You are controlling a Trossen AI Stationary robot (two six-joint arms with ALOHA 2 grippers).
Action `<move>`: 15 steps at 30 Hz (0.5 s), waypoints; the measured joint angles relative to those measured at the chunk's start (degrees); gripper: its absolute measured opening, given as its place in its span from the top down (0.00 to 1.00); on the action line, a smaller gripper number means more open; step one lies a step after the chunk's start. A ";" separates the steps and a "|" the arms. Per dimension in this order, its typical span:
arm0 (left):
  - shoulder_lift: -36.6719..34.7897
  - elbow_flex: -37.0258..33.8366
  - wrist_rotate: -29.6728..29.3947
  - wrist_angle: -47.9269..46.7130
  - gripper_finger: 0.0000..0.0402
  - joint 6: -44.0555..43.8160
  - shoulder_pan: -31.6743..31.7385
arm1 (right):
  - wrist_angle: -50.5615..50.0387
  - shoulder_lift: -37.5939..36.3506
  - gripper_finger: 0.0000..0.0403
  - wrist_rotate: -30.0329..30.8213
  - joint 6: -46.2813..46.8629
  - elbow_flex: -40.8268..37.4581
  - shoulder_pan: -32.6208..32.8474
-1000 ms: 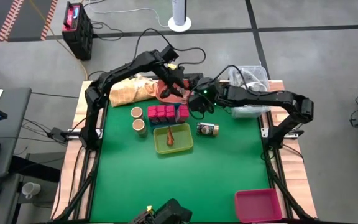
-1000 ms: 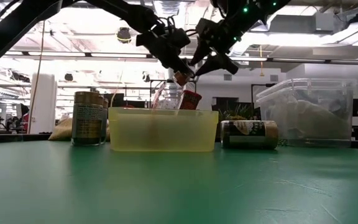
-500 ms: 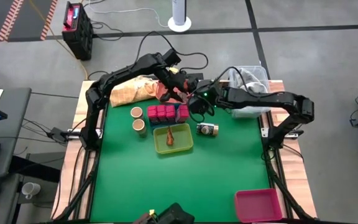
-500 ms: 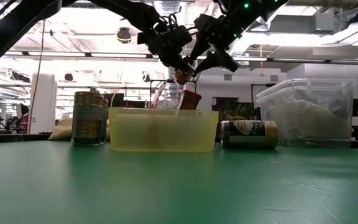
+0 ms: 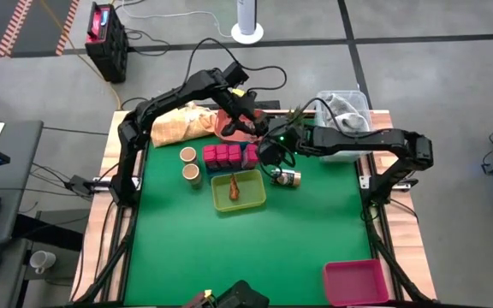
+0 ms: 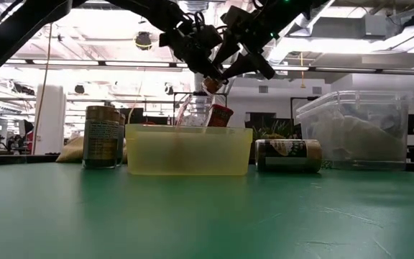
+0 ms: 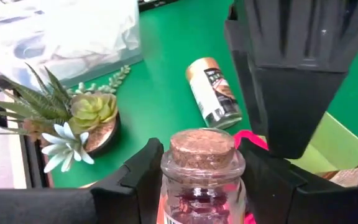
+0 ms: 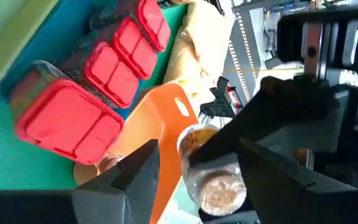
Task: Sort spices by type
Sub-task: Put the brown seasoning bottle into the orange bin
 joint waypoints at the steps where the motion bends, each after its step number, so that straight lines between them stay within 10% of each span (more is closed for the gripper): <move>1: 0.00 0.20 -0.06 -0.45 0.56 0.29 -0.06 | 0.10 0.00 0.39 0.30 0.00 -0.01 -0.05; 15: 0.00 0.38 -0.24 -4.88 0.56 1.53 0.15 | 0.75 -1.13 0.39 1.81 -0.03 -0.06 0.28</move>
